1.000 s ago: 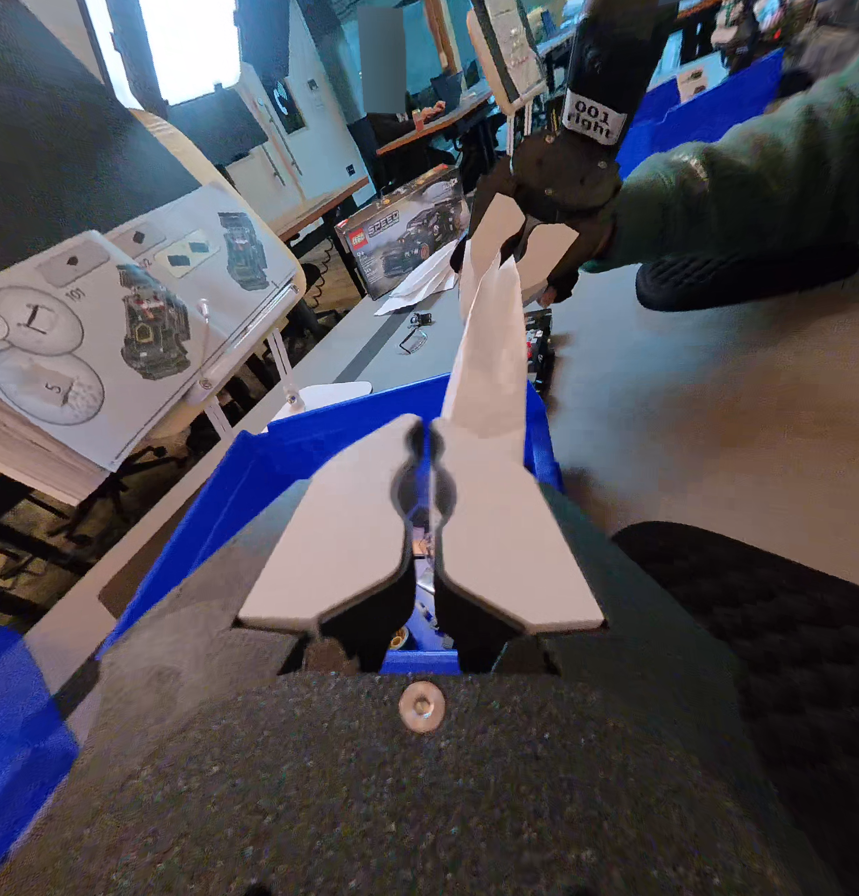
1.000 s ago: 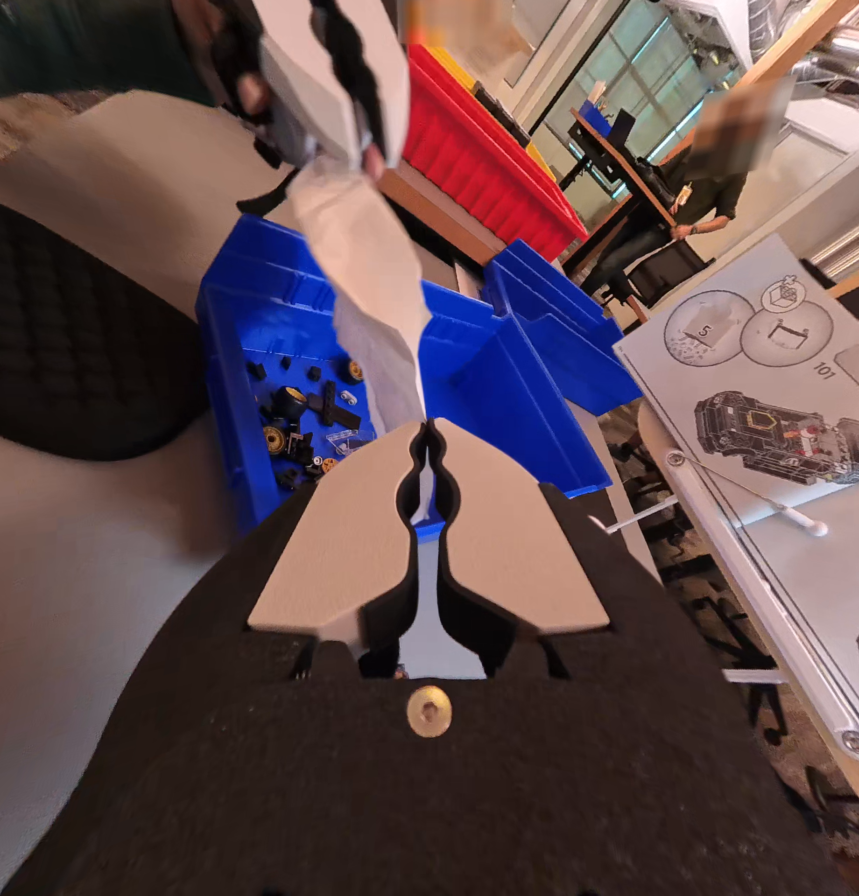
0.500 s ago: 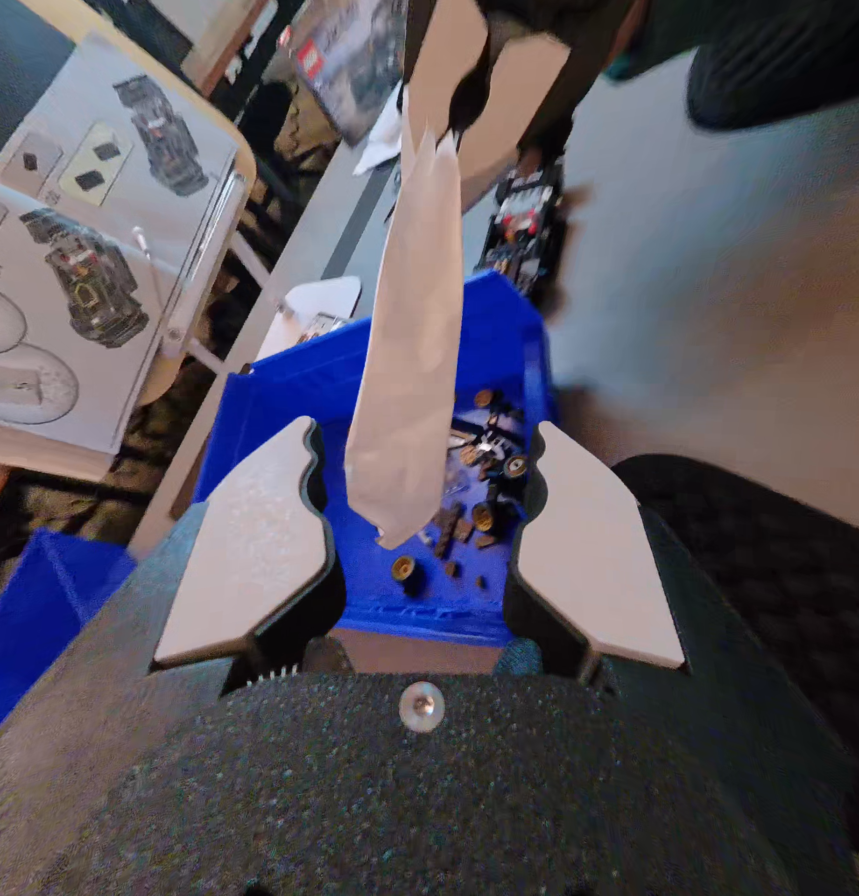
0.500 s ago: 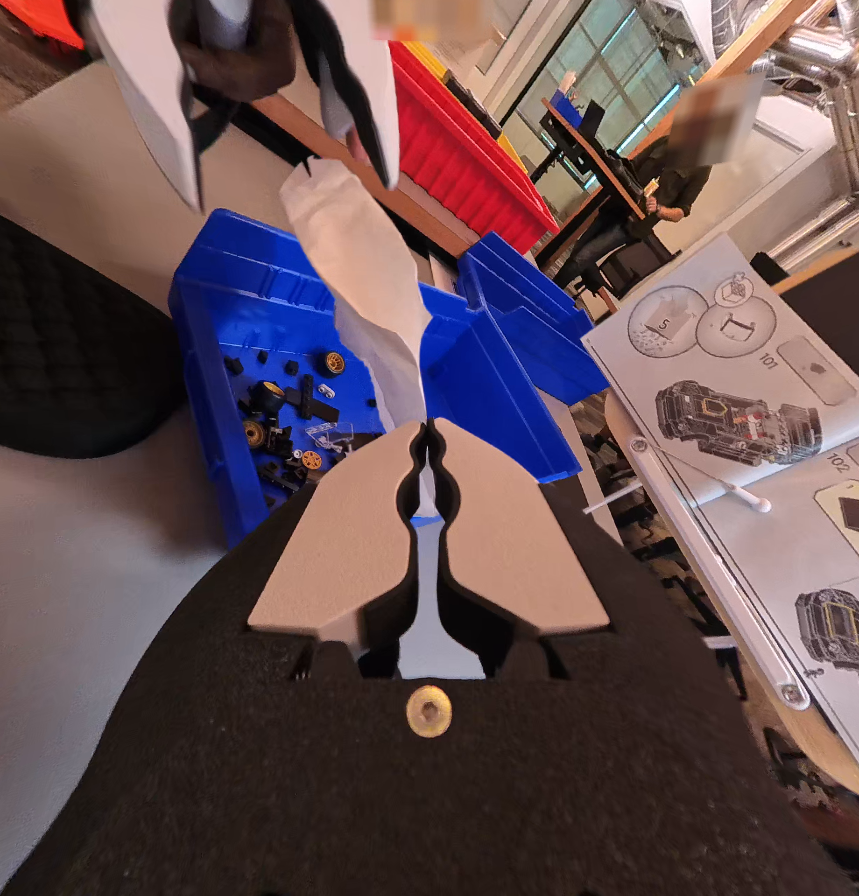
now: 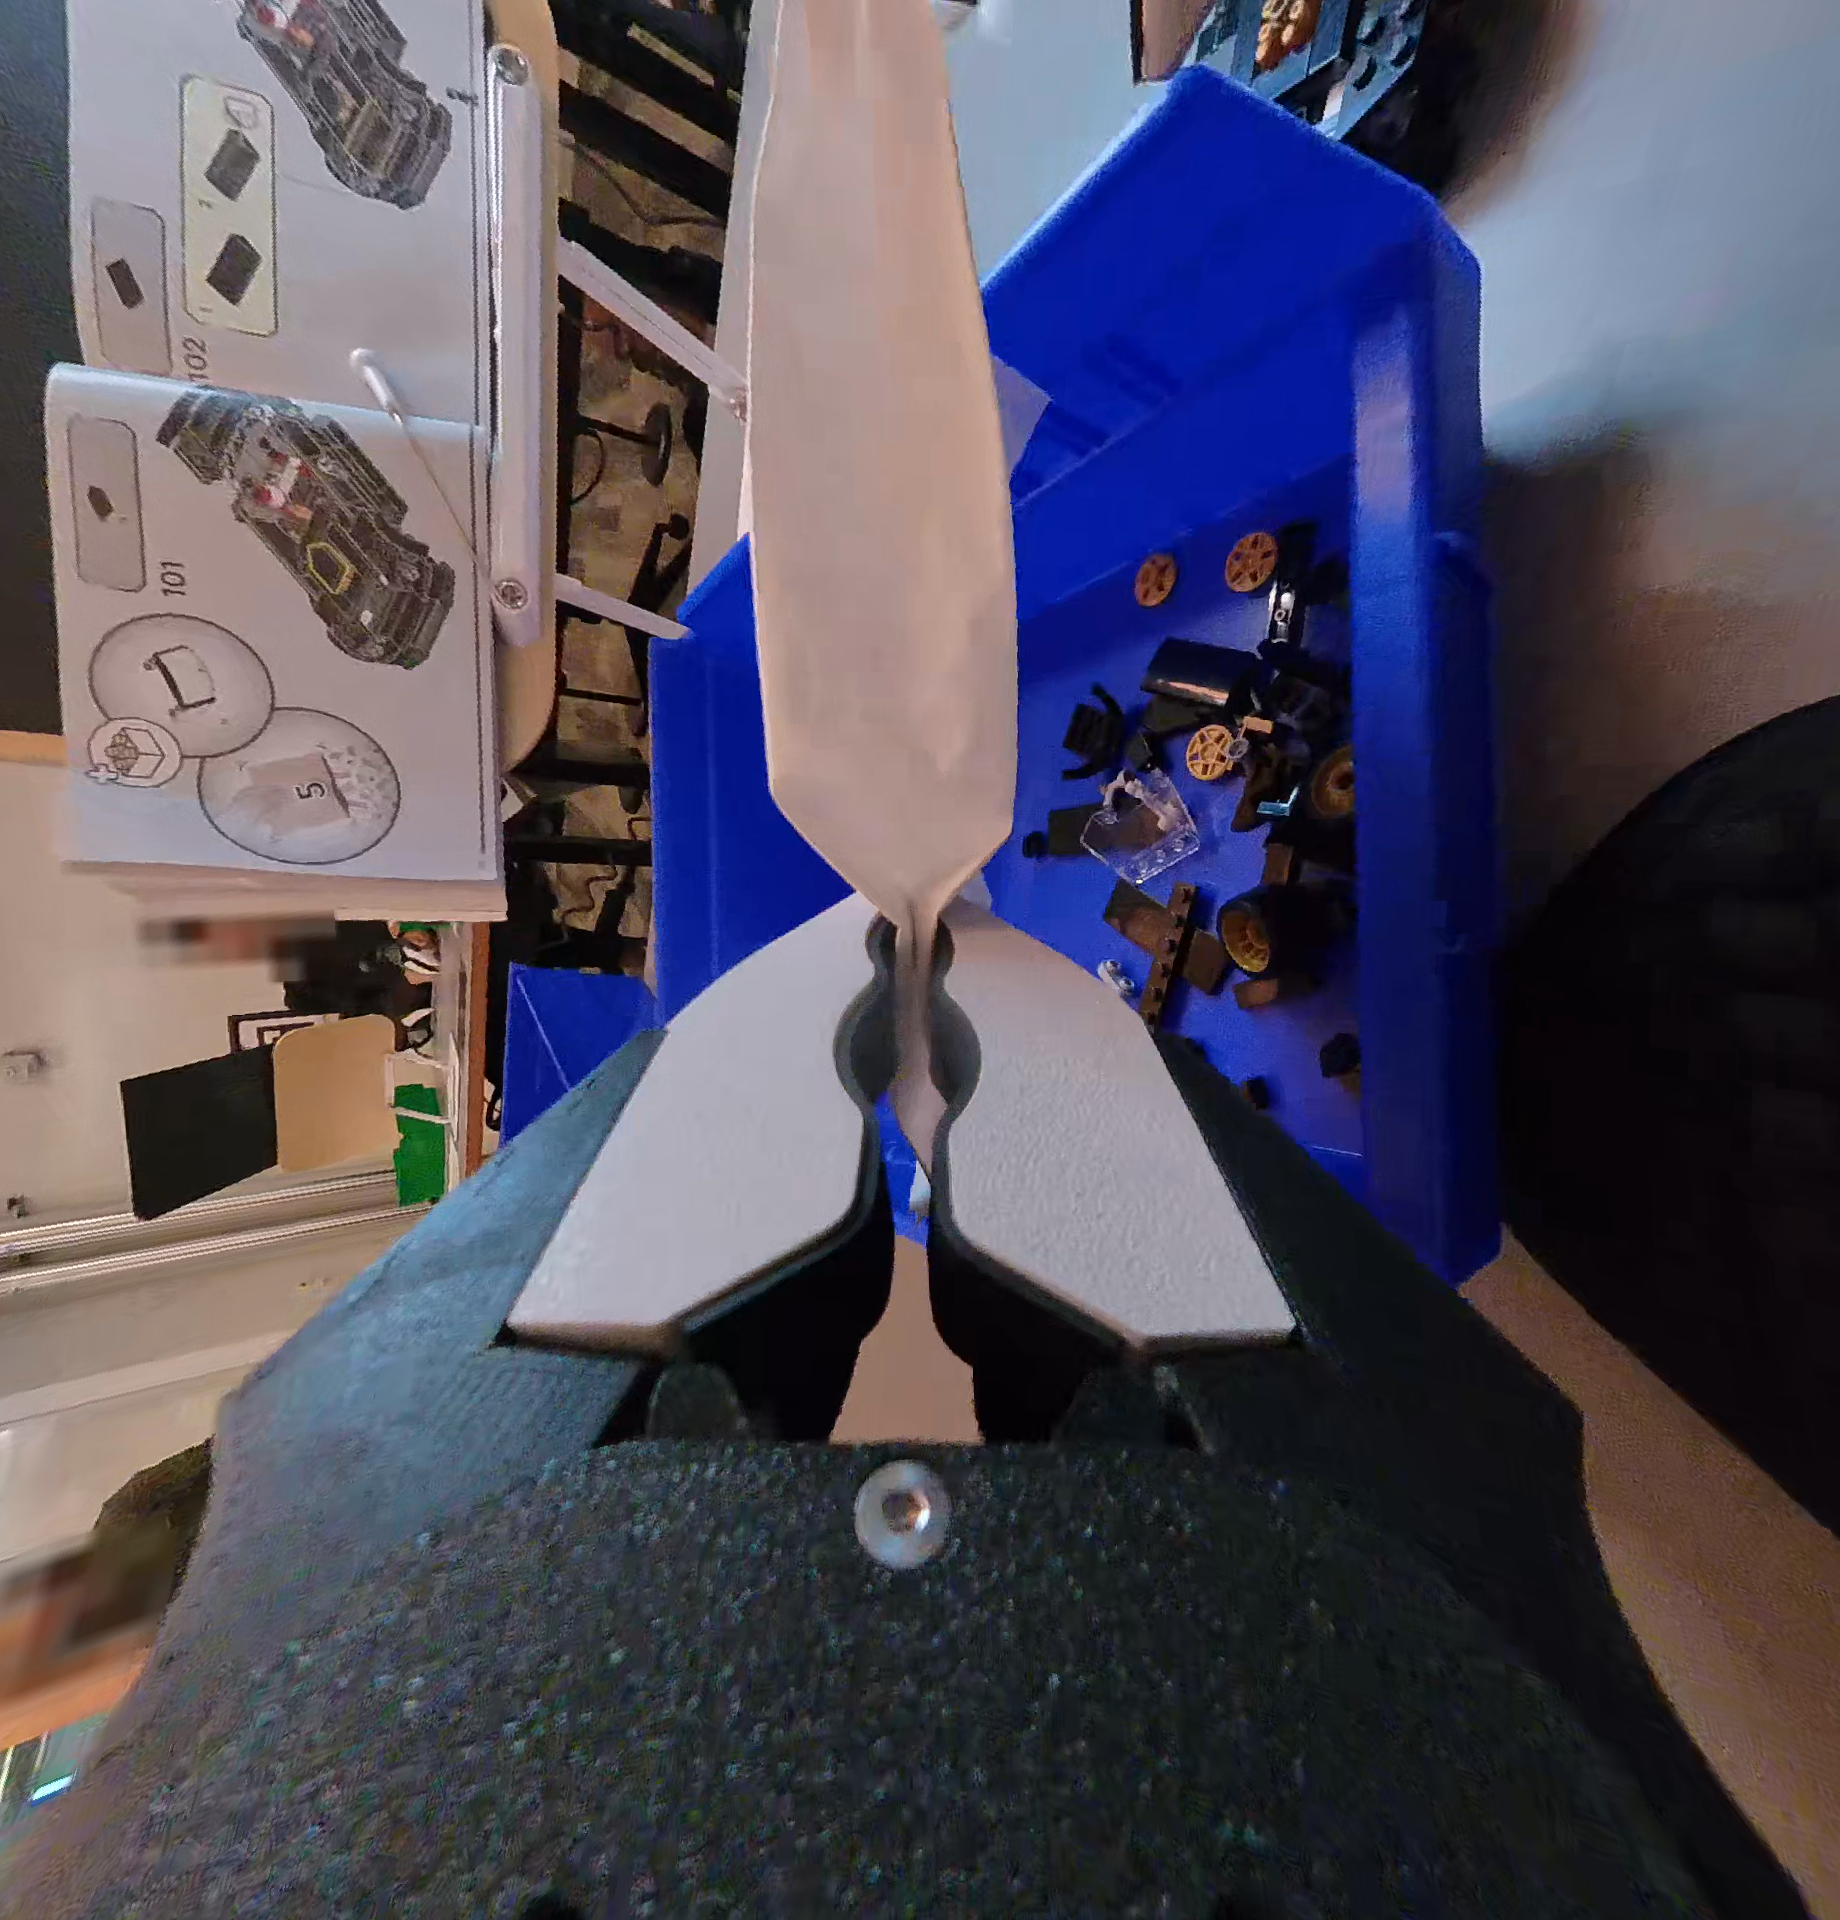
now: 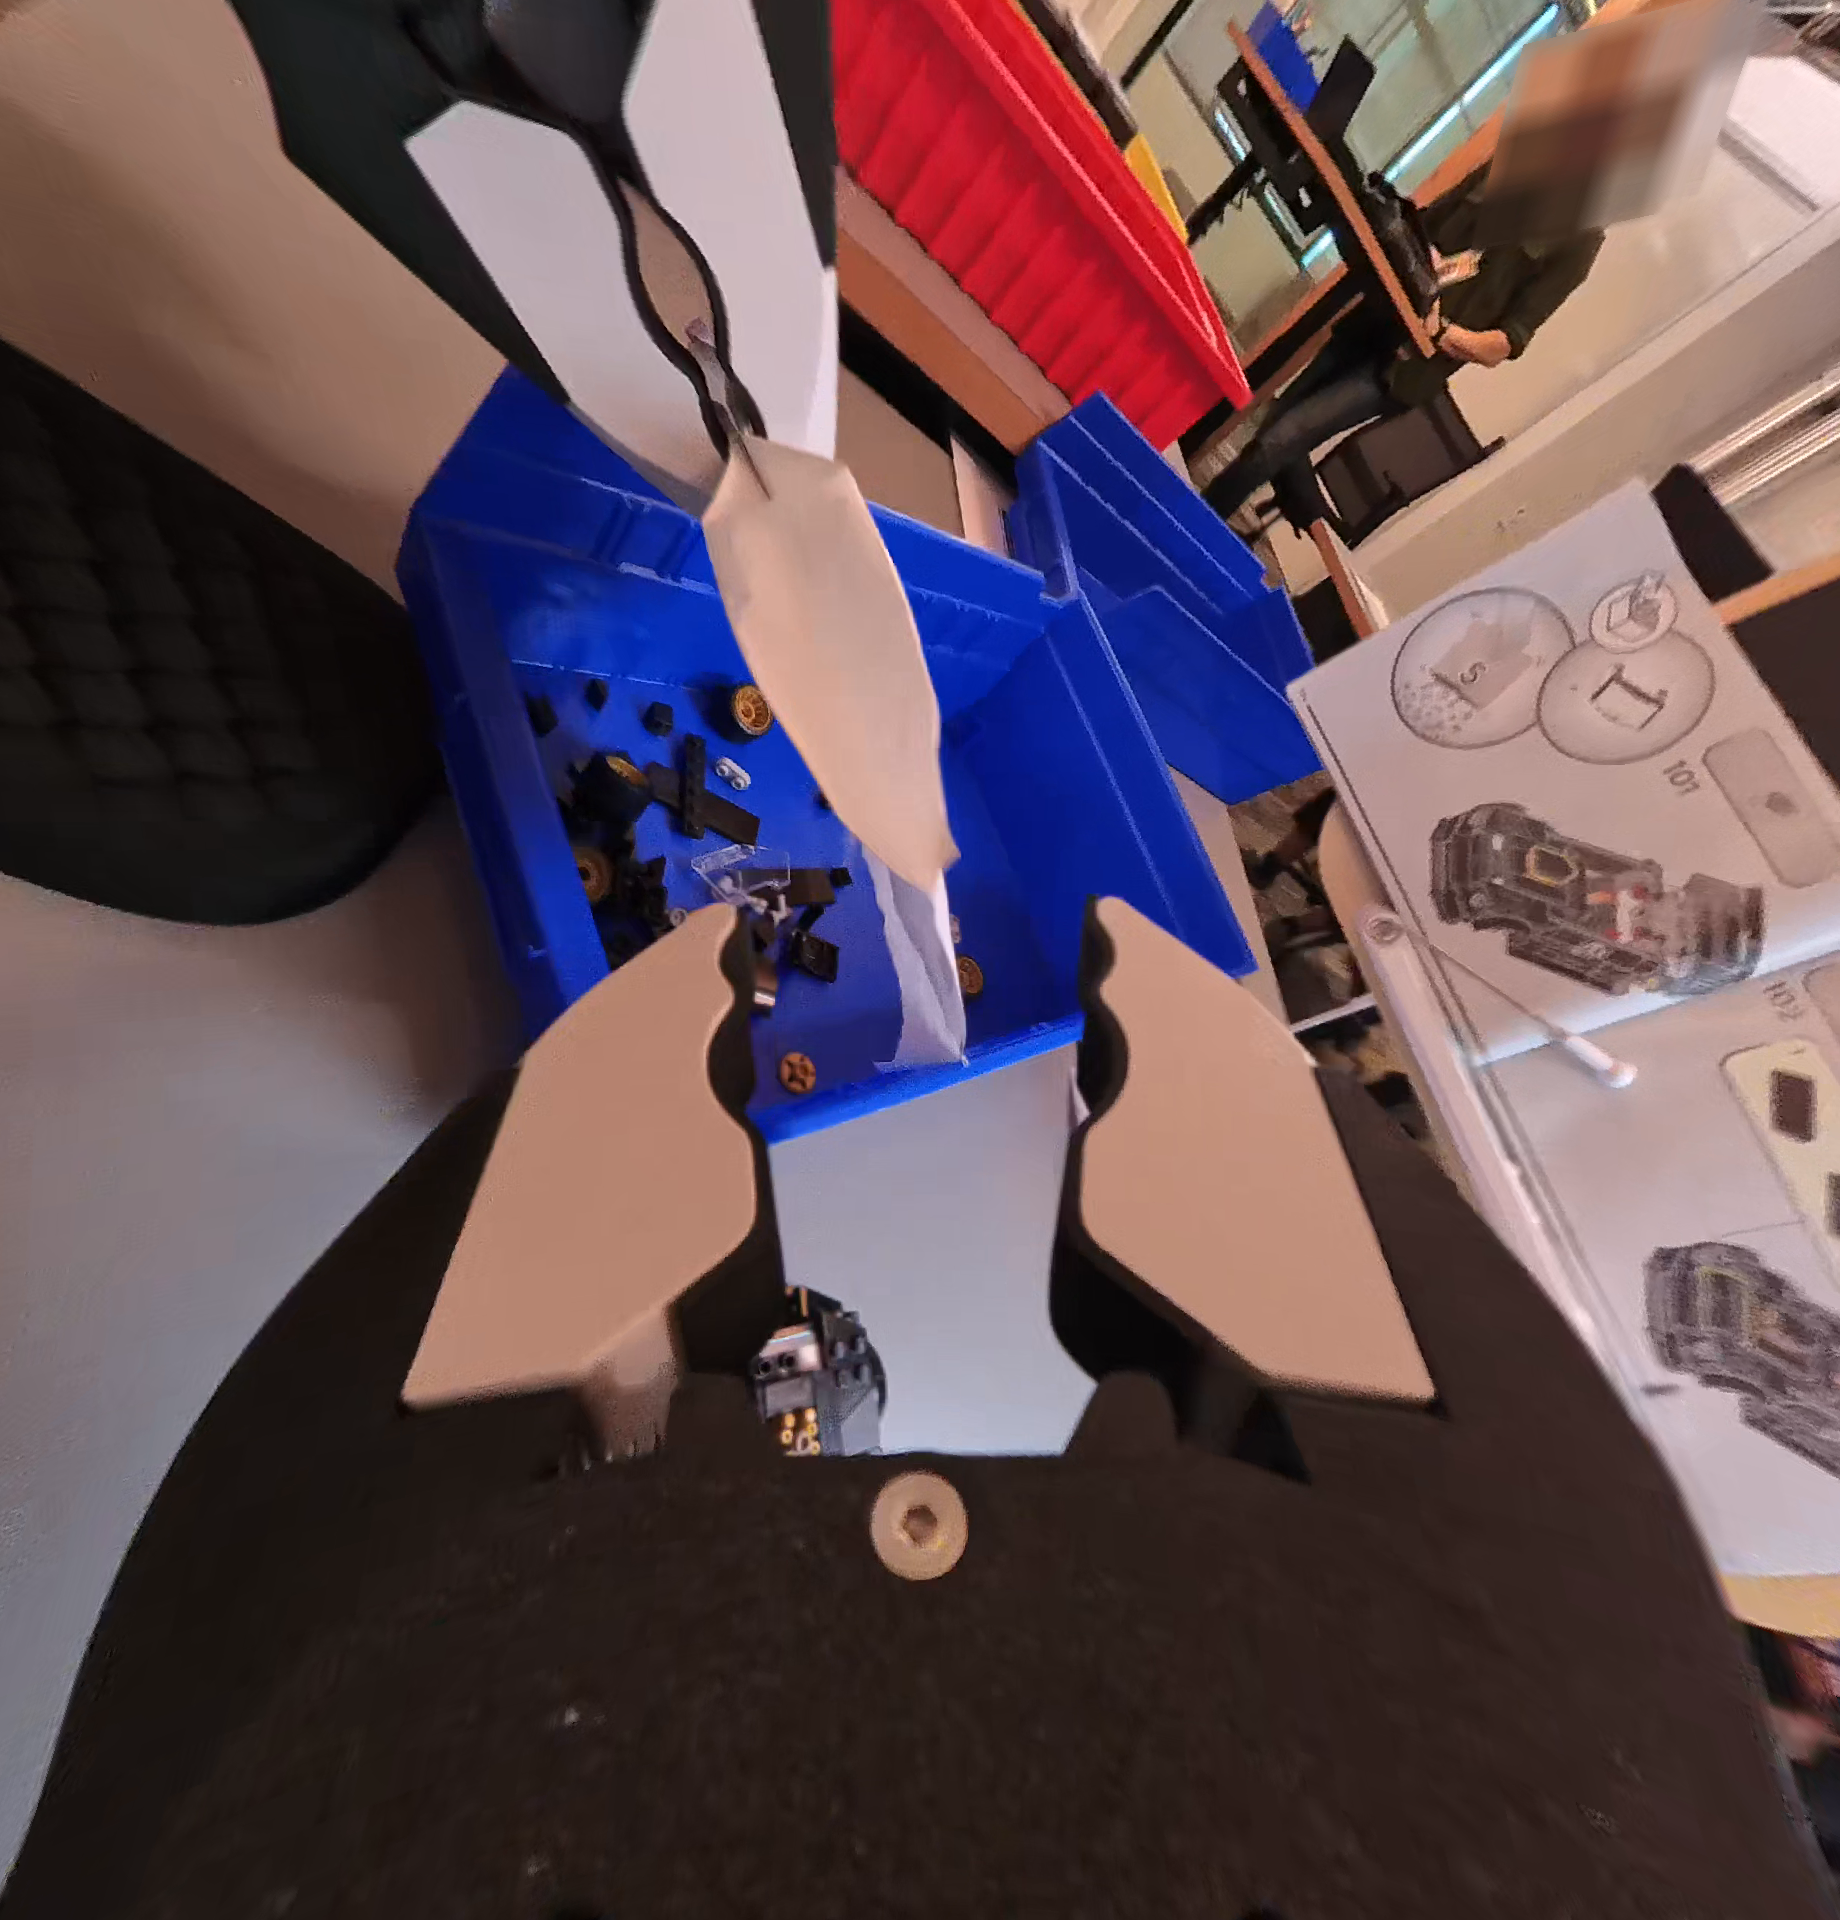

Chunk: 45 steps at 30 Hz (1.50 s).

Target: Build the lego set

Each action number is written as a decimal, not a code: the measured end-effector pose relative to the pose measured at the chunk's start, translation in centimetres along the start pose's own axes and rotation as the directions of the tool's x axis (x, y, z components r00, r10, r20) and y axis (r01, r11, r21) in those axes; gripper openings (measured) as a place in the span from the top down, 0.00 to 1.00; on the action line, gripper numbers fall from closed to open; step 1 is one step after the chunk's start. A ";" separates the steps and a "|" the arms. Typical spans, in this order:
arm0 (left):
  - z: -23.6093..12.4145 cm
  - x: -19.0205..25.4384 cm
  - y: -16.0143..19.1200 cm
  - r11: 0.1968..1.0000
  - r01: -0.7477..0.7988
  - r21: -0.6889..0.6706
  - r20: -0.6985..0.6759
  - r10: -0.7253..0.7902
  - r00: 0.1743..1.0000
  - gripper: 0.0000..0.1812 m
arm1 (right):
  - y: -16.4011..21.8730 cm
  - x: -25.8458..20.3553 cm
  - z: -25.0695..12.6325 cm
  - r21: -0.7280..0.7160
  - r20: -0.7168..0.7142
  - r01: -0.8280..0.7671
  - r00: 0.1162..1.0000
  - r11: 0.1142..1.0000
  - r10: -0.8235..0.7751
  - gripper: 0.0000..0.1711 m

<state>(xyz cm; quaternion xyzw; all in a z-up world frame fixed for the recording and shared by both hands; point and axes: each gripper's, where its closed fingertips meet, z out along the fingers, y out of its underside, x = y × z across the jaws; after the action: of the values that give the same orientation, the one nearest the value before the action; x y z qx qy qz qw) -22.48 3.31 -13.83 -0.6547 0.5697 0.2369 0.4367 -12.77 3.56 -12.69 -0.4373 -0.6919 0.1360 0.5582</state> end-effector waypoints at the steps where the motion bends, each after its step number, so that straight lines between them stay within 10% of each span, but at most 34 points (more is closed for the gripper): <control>1: 0.0 0.1 -0.1 1.000 -0.002 -0.008 -0.009 0.002 1.000 0.99 | -0.3 -0.3 0.1 -0.033 -0.011 0.049 0.999 0.998 -0.049 0.62; 6: -0.1 0.1 -1.4 0.995 -0.074 -0.068 0.010 0.075 0.997 0.99 | -0.9 -1.7 2.7 -0.204 -0.005 0.260 0.964 0.944 -0.266 0.60; 11: -1.8 0.2 -1.4 0.998 -0.050 -0.023 0.021 0.051 0.998 0.99 | -2.7 -1.0 2.6 -0.090 -0.093 0.350 0.929 0.933 -0.357 0.99; 26: -7.2 0.2 -5.4 0.924 -0.018 0.382 0.186 -0.057 0.981 0.99 | -6.1 -1.5 -2.6 0.063 -0.369 0.603 0.754 0.795 -0.543 0.99; 31: -8.0 1.0 -7.3 0.904 -0.295 0.308 0.380 0.168 0.910 0.99 | -6.0 -2.5 -4.6 0.059 -0.377 0.602 0.752 0.797 -0.540 0.99; 40: -4.6 2.3 -9.4 0.924 -0.356 0.139 0.257 0.313 0.914 0.99 | -4.1 -3.1 -4.3 -0.192 -0.186 0.459 0.851 0.868 -0.491 0.79; 45: -3.8 1.6 -11.8 0.920 -0.371 0.126 0.264 0.329 0.907 0.99 | -4.5 -2.2 -3.3 -0.248 -0.209 0.470 0.828 0.847 -0.520 0.98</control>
<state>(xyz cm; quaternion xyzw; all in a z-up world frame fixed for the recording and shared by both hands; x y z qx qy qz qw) -11.61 -1.15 -9.63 -0.4679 0.6401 0.3377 0.5073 -11.86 -1.67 -9.94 -0.3064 -0.7091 -0.1395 0.6196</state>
